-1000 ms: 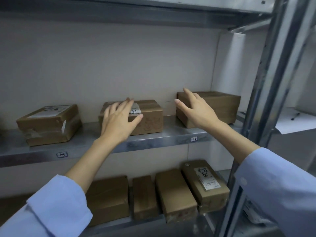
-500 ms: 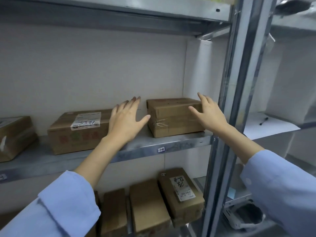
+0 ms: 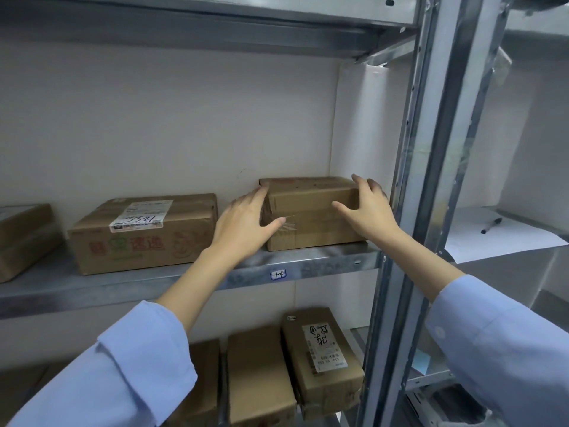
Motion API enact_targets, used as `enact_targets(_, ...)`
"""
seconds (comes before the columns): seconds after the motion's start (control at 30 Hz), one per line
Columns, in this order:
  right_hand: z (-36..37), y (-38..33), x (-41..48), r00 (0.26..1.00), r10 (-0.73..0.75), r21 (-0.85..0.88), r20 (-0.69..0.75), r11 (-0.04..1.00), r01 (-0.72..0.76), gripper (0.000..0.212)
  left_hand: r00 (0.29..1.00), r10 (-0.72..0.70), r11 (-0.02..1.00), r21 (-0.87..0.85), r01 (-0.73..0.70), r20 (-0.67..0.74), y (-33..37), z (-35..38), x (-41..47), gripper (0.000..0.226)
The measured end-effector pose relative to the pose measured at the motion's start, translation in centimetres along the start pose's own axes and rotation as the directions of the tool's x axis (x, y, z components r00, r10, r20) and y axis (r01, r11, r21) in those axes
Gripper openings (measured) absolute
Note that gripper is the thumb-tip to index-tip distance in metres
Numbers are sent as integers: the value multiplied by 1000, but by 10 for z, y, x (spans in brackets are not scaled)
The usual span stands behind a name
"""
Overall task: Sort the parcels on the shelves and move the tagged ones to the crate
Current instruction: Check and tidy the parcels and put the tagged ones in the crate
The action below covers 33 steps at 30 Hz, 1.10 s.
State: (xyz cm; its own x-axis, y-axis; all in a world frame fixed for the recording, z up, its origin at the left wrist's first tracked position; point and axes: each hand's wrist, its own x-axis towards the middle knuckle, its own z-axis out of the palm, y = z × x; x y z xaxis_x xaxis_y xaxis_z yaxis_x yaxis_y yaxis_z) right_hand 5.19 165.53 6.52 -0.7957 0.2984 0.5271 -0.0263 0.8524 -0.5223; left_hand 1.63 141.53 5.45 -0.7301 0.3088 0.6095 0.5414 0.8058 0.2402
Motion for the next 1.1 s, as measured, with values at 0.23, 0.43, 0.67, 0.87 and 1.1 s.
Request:
enact_targets(0.23,7,3,-1,989,-118,-19,-83,993,117,59,1000,-12,1000,-10,12,-11,-9,-3,-7,70)
enact_targets(0.43,19,-8,-2,973,-209,50,-94,975,215,52,994,-106,994,-35,105,-28,-21,-10,-11,70)
enact_targets(0.67,15,-2,7,980,-193,220,-54,955,200,59,988,-148,989,-9,148,-41,-29,-9,-14,70)
enact_targets(0.87,15,12,19,976,-106,308,191,950,43,81,972,-230,931,-281,235,49,-33,1,0,75)
enact_targets(1.1,21,17,18,977,-139,354,164,932,73,71,978,-207,932,-310,187,-33,-35,6,0,65)
